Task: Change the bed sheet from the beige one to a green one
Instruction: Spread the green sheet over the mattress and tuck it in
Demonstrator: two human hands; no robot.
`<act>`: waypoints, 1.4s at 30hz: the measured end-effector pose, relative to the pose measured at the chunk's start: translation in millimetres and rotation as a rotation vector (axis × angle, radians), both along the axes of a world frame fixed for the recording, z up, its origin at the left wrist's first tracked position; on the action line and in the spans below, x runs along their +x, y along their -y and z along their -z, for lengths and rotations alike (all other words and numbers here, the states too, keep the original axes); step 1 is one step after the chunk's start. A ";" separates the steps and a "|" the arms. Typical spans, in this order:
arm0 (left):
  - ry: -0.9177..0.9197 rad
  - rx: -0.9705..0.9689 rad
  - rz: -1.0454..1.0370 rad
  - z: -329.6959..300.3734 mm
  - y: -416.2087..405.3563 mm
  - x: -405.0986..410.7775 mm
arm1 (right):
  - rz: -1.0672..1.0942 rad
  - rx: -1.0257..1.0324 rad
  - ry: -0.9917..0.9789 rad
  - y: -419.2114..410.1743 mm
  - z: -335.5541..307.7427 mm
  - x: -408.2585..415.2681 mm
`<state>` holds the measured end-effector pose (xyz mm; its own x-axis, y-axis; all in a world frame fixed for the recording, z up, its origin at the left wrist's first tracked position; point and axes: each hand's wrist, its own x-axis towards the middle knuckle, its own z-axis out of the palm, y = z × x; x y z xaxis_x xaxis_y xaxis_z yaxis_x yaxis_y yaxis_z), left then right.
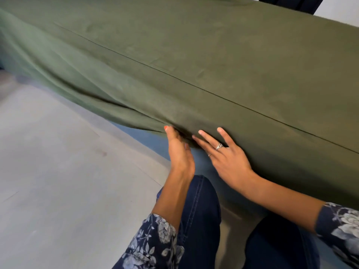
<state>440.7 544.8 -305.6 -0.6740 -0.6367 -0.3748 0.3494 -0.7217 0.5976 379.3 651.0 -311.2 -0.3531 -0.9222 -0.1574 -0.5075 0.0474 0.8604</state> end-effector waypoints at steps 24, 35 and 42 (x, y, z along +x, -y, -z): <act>-0.008 0.107 0.040 5.1 19.1 -14.8 | -0.413 0.156 -0.158 24.4 -14.9 -34.6; 0.210 -0.146 0.388 3.2 80.5 -20.6 | -0.483 0.155 -0.077 21.3 -9.2 -36.9; 0.684 -0.621 -0.164 28.3 96.5 3.6 | -0.608 -0.162 0.259 25.1 -9.3 -28.7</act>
<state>444.3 448.3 -333.9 -0.3174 -0.9229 -0.2178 -0.1510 -0.1776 0.9725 350.7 625.9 -302.0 0.2660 -0.9639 -0.0107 -0.6735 -0.1938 0.7133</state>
